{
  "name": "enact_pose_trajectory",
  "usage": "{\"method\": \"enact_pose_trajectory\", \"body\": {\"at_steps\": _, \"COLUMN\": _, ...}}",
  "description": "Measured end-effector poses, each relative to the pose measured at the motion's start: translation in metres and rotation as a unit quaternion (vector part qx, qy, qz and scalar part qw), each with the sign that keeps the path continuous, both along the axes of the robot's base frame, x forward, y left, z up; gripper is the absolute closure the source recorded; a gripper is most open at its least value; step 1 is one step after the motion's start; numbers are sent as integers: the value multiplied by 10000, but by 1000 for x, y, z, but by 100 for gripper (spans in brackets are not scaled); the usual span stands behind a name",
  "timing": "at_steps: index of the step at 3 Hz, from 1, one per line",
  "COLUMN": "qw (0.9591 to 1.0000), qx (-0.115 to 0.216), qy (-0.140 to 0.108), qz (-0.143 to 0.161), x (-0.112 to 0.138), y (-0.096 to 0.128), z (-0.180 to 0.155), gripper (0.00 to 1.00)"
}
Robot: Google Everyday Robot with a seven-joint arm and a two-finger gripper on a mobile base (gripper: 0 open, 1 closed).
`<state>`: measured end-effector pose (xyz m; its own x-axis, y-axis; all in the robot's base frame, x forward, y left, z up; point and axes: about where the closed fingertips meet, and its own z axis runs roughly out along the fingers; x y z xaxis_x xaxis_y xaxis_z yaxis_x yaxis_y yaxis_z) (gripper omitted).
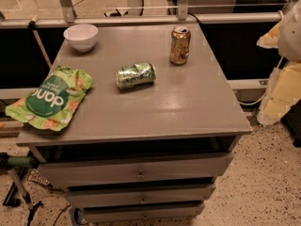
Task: Pick green can
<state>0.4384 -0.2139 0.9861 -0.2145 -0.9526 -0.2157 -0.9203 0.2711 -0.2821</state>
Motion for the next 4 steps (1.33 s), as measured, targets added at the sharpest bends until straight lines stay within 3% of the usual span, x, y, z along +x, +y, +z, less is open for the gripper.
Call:
{"method": "enact_pose_trajectory", "body": {"at_steps": 1, "qw": 10000, "qx": 0, "qy": -1, "qz": 0, "x": 0, "y": 0, "z": 0, "gripper": 0}}
{"method": "enact_pose_trajectory", "body": {"at_steps": 2, "qw": 9995, "qx": 136, "qy": -66, "qz": 293, "x": 22, "y": 13, "z": -4, "gripper": 0}}
{"method": "enact_pose_trajectory", "body": {"at_steps": 4, "qw": 9898, "qx": 552, "qy": -161, "qz": 1307, "x": 97, "y": 80, "z": -32, "gripper": 0}}
